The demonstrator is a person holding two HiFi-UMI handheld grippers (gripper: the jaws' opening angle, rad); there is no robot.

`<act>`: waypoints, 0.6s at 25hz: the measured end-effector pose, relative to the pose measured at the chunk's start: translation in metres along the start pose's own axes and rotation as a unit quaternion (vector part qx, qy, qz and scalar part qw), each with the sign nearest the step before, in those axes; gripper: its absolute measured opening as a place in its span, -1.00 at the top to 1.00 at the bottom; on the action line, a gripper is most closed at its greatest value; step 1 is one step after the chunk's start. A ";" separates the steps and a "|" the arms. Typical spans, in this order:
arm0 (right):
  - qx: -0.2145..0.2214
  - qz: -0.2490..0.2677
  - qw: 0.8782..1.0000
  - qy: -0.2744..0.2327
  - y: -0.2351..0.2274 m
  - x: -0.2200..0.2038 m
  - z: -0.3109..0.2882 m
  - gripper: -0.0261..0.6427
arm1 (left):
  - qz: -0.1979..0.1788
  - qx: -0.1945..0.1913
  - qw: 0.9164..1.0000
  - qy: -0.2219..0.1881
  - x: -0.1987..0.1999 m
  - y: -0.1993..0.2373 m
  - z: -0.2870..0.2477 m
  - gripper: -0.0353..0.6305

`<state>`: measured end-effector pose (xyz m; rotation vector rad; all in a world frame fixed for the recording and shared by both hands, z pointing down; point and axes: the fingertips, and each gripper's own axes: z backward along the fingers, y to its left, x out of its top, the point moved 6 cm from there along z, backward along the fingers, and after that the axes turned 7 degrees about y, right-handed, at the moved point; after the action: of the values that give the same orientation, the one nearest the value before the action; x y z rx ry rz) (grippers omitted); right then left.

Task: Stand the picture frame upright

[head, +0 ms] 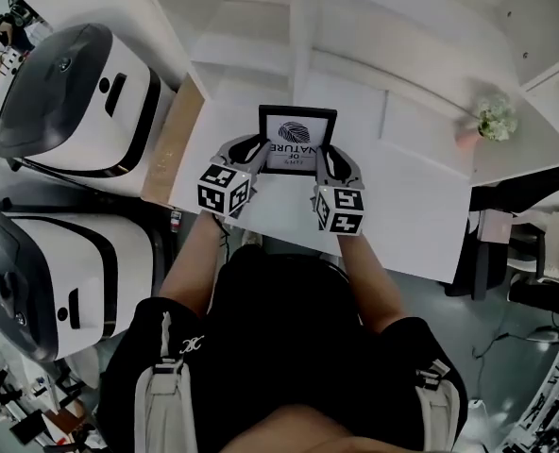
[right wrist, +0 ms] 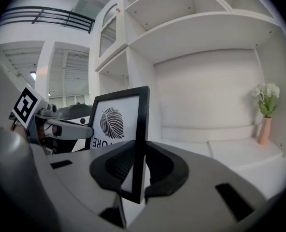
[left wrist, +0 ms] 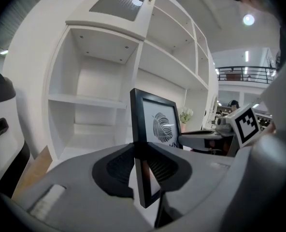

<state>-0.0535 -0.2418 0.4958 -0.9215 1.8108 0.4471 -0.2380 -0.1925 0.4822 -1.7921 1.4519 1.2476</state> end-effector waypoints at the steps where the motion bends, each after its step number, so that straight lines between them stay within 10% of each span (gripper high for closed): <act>1: -0.012 -0.005 1.000 -0.002 0.006 0.000 -0.004 0.71 | -0.006 -0.011 1.000 0.001 0.001 0.010 -0.001 0.62; 15: -0.141 -0.059 0.988 0.001 0.030 -0.028 -0.061 0.71 | -0.092 -0.116 0.989 0.012 -0.015 0.082 -0.057 0.61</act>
<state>-0.1079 -0.2523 0.5436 -1.2155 1.7116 0.6376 -0.2962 -0.2574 0.5335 -2.0477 1.1614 1.3463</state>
